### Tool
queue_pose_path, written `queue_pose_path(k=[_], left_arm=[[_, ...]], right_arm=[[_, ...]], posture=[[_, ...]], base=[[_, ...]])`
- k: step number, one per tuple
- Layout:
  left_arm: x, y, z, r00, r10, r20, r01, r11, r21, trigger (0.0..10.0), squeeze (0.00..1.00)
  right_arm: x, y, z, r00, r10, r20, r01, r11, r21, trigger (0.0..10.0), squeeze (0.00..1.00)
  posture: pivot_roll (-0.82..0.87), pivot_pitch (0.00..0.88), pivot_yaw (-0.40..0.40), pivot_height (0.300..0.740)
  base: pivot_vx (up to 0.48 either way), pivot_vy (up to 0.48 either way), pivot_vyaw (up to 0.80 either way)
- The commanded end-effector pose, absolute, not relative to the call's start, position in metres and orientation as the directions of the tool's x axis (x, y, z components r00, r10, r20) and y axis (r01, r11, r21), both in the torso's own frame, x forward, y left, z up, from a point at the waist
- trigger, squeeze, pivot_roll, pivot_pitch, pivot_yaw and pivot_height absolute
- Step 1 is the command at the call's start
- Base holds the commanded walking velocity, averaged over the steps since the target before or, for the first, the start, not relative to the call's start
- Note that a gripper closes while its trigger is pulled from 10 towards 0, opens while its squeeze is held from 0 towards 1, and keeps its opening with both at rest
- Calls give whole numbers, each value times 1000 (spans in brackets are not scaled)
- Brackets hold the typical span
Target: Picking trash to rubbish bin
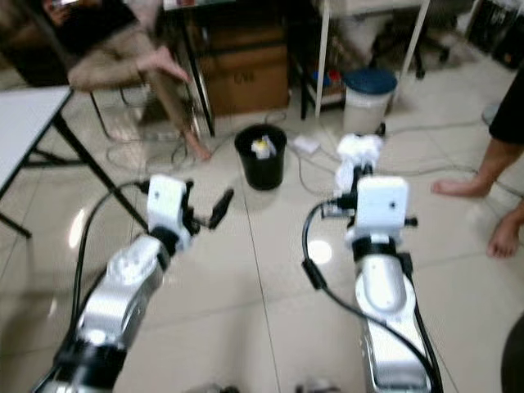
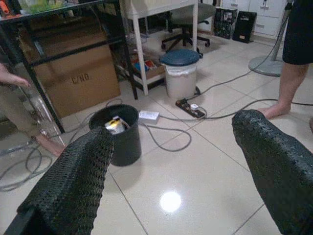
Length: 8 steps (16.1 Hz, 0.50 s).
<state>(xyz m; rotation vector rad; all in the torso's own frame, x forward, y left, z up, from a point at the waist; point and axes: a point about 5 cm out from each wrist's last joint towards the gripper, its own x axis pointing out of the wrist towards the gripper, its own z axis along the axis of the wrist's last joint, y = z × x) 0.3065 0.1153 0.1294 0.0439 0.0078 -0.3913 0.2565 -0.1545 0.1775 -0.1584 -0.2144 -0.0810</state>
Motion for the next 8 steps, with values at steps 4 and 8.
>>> queue_pose_path(k=[4, 8], left_arm=[[304, 111, 129, 920, -393, -19, 393, 918, 44, 10000, 0], [304, 111, 128, 919, -393, -23, 393, 918, 43, 10000, 0]], right_arm=[[255, -156, 179, 971, -69, 228, 105, 983, -150, 10000, 0], [254, -156, 178, 973, -69, 222, 104, 983, -153, 10000, 0]], posture=[[-88, 133, 72, 740], [-92, 137, 73, 740]], base=[[480, 0, 116], [480, 0, 0]])
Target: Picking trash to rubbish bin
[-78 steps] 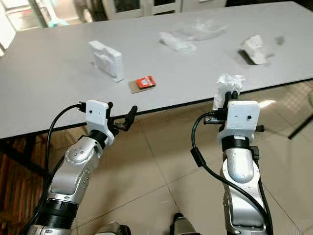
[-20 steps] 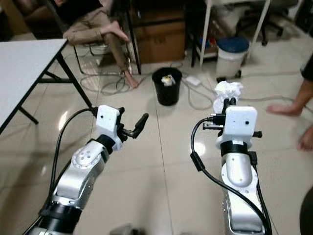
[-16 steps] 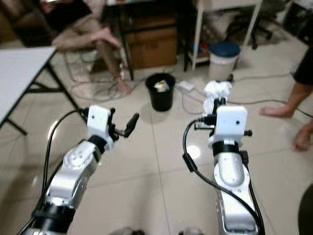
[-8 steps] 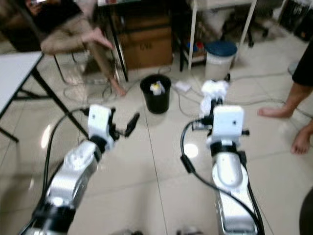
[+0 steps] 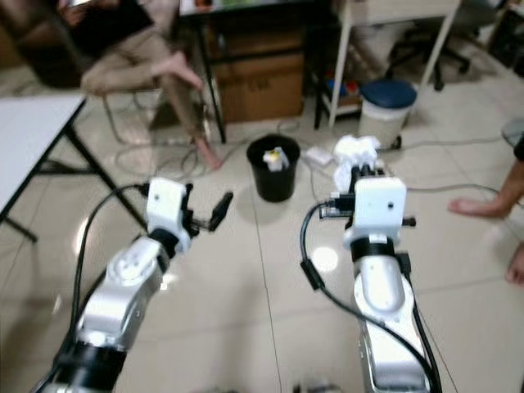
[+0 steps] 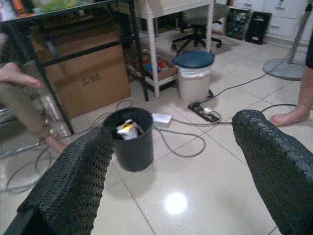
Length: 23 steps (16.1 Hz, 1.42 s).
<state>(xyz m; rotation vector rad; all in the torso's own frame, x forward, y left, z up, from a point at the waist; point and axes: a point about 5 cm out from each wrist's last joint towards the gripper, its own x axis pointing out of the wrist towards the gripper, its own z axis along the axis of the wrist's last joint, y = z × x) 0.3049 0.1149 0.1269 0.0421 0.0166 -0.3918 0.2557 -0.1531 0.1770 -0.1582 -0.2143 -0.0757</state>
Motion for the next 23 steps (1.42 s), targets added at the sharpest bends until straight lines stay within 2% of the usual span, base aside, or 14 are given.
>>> queue_pose_path(k=[1, 8, 15, 18, 23], left_arm=[[304, 110, 128, 919, -394, -23, 394, 918, 41, 10000, 0], [304, 109, 126, 918, -395, -26, 395, 918, 38, 10000, 0], [305, 108, 126, 919, -393, -28, 394, 918, 41, 10000, 0], [305, 108, 126, 919, -393, -28, 394, 918, 43, 10000, 0], [305, 108, 126, 917, -398, -29, 399, 916, 48, 10000, 0]], right_arm=[[254, -156, 178, 973, -68, 221, 104, 983, -154, 10000, 0], [254, -157, 177, 974, -71, 213, 104, 983, -149, 10000, 0], [256, -156, 176, 976, -64, 210, 94, 986, -140, 10000, 0], [256, -155, 177, 975, -59, 215, 93, 984, -151, 10000, 0], [256, -154, 177, 975, -54, 217, 92, 982, -166, 10000, 0]], posture=[[-95, 138, 71, 740], [-97, 141, 67, 740], [-96, 139, 67, 740], [-96, 136, 71, 740], [-95, 132, 73, 740]], base=[[480, 0, 0], [480, 0, 0], [452, 0, -545], [461, 0, 0], [410, 0, 639]])
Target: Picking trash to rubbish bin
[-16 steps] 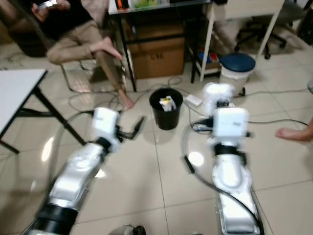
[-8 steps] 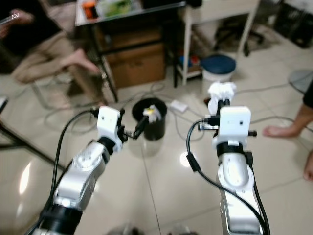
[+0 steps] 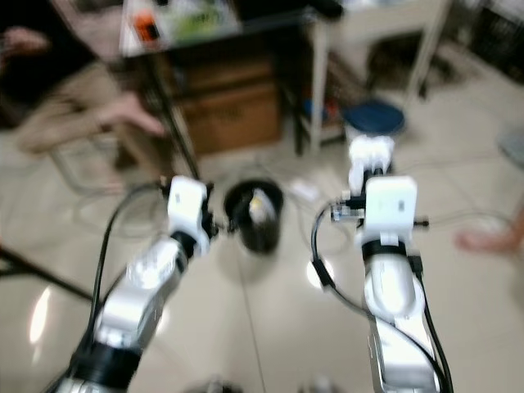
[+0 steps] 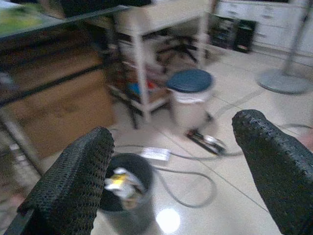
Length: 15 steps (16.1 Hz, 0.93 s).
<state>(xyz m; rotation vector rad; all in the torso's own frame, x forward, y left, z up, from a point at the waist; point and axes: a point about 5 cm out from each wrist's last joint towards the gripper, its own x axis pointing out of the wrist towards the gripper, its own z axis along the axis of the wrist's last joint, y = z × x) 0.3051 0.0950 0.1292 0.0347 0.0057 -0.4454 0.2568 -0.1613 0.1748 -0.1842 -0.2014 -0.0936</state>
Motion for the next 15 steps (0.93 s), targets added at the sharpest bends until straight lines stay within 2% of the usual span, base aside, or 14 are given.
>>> queue_pose_path(k=[1, 15], left_arm=[[305, 108, 126, 917, -399, -29, 400, 915, 49, 10000, 0], [305, 107, 126, 913, -407, -27, 408, 912, 51, 10000, 0]], right_arm=[[256, -154, 176, 975, -55, 217, 92, 982, -166, 10000, 0], [258, -153, 173, 977, -56, 208, 89, 984, -155, 10000, 0]], posture=[[-95, 132, 73, 740], [-89, 126, 77, 740]], base=[[465, 0, 638], [361, 0, 0]])
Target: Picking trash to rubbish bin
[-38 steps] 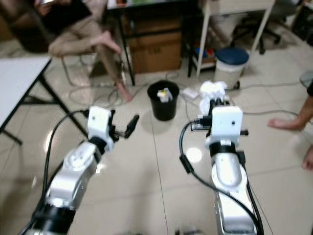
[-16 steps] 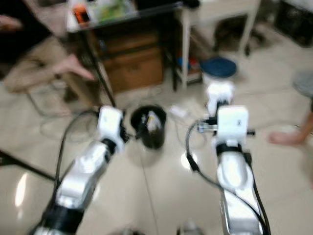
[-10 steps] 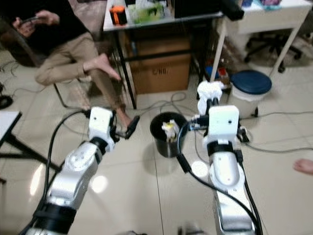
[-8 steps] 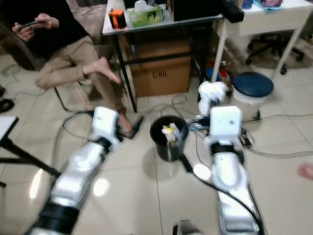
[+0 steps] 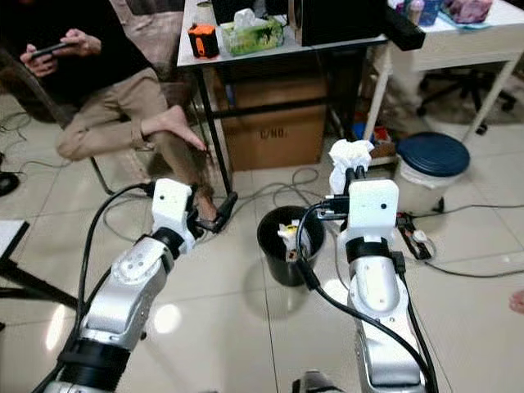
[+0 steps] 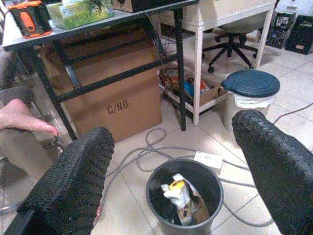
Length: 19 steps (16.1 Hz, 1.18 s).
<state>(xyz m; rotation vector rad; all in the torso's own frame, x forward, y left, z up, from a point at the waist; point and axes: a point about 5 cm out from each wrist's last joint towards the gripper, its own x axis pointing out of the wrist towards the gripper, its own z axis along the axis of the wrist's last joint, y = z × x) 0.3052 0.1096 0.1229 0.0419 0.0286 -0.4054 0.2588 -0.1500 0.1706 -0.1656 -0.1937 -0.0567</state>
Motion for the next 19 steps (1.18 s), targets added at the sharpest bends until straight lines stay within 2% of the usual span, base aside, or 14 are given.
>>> queue_pose_path(k=[1, 19], left_arm=[[305, 107, 126, 912, -408, -28, 409, 911, 51, 10000, 0], [304, 108, 125, 909, -416, -36, 418, 907, 57, 10000, 0]], right_arm=[[258, -152, 172, 977, -56, 206, 89, 984, -155, 10000, 0], [260, -152, 171, 977, -65, 204, 94, 986, -137, 10000, 0]], posture=[[-89, 126, 77, 740], [-85, 135, 85, 740]], base=[[319, 0, 0], [466, 0, 0]])
